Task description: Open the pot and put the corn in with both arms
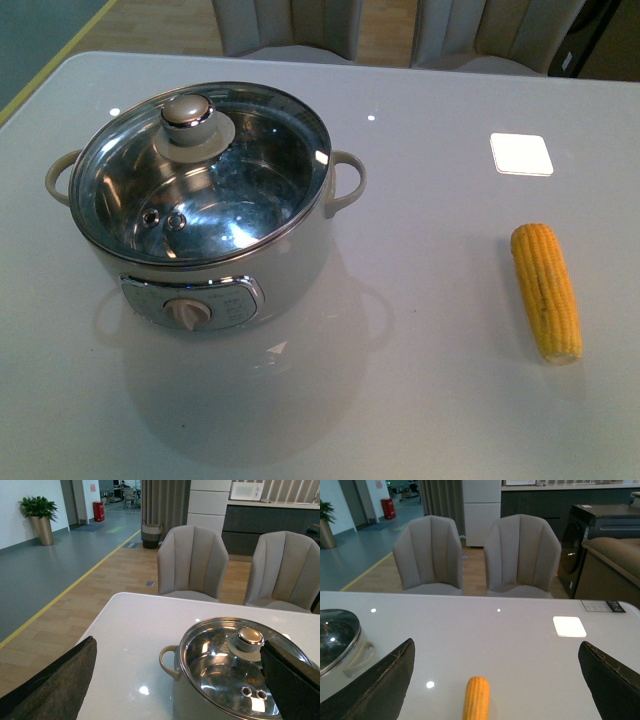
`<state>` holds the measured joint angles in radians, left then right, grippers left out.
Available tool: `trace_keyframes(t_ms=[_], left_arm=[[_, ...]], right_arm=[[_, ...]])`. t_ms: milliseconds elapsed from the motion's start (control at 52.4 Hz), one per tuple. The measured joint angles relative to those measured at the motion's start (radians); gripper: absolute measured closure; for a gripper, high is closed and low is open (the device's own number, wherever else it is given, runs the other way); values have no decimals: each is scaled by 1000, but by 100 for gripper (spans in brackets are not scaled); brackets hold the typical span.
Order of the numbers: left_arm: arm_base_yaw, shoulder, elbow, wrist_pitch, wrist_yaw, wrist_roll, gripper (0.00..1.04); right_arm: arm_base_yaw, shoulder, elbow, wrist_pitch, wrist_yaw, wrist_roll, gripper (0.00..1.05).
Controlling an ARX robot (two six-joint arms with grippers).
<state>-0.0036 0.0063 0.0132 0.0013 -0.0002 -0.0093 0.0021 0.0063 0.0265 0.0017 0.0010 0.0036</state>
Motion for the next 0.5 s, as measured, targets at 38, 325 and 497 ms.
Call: trace_keyframes(t_ms=[38,325,497], left_arm=[[0,0,0,0,0,0,7],[0,0,0,0,0,0,7],[0,0,0,0,0,0,7]], right_arm=[[0,0,0,0,0,0,9],[0,0,0,0,0,0,9],[0,0,0,0,0,0,9]])
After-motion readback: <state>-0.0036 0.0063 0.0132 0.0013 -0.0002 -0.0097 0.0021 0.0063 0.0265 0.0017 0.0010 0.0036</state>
